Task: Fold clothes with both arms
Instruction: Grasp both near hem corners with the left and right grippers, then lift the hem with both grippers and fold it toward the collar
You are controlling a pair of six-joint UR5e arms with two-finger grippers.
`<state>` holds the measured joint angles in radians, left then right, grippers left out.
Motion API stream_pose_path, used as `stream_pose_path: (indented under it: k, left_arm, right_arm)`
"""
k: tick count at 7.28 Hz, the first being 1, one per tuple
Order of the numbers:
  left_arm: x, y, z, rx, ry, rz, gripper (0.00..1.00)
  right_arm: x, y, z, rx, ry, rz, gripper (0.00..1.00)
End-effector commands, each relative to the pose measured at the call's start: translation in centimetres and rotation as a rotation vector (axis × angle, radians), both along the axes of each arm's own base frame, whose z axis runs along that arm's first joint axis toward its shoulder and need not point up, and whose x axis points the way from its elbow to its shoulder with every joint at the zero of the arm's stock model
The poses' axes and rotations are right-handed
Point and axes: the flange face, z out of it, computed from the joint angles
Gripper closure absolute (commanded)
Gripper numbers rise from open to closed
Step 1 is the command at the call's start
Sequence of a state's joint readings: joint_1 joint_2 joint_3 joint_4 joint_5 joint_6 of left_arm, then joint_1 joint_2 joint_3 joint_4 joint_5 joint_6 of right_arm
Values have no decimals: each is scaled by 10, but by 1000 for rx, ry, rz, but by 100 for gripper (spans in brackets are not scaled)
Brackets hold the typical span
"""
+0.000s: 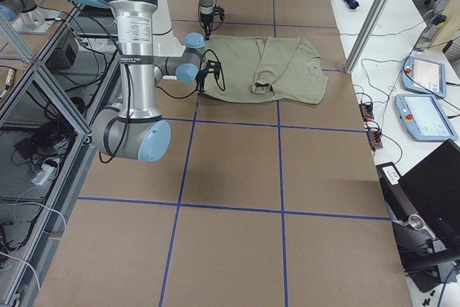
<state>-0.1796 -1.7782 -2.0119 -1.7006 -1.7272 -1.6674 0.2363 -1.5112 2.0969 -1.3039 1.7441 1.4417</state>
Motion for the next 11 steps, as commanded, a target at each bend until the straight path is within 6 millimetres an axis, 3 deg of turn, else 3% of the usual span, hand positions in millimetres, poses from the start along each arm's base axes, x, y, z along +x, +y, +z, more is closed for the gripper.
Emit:
stream_pose_path:
  k: [1, 2, 4, 5, 7, 8, 10, 11]
  left_arm:
    - [-8, 2, -11, -4, 3, 4, 100]
    - [-22, 5, -29, -5, 11, 9, 100]
    - [-58, 11, -73, 4, 64, 11, 100]
    - [-67, 13, -87, 10, 96, 10, 100]
    - [-75, 36, -104, 16, 140, 55, 100]
    - [-87, 43, -113, 14, 139, 67, 100]
    - [-115, 50, -134, 21, 153, 83, 100]
    - [-114, 46, -133, 24, 149, 75, 100]
  right_arm:
    - [1, 0, 0, 1, 0, -1, 100]
    - [6, -1, -6, 3, -14, 3, 100]
    - [37, -12, -18, -46, -51, -7, 100]
    - [53, -7, -21, -51, -59, -15, 100]
    - [110, 21, -42, -100, -108, -92, 100]
    - [127, 31, -54, -119, -136, -128, 100]
    - [129, 32, -61, -125, -155, -141, 100]
    - [129, 24, -66, -118, -169, -125, 100]
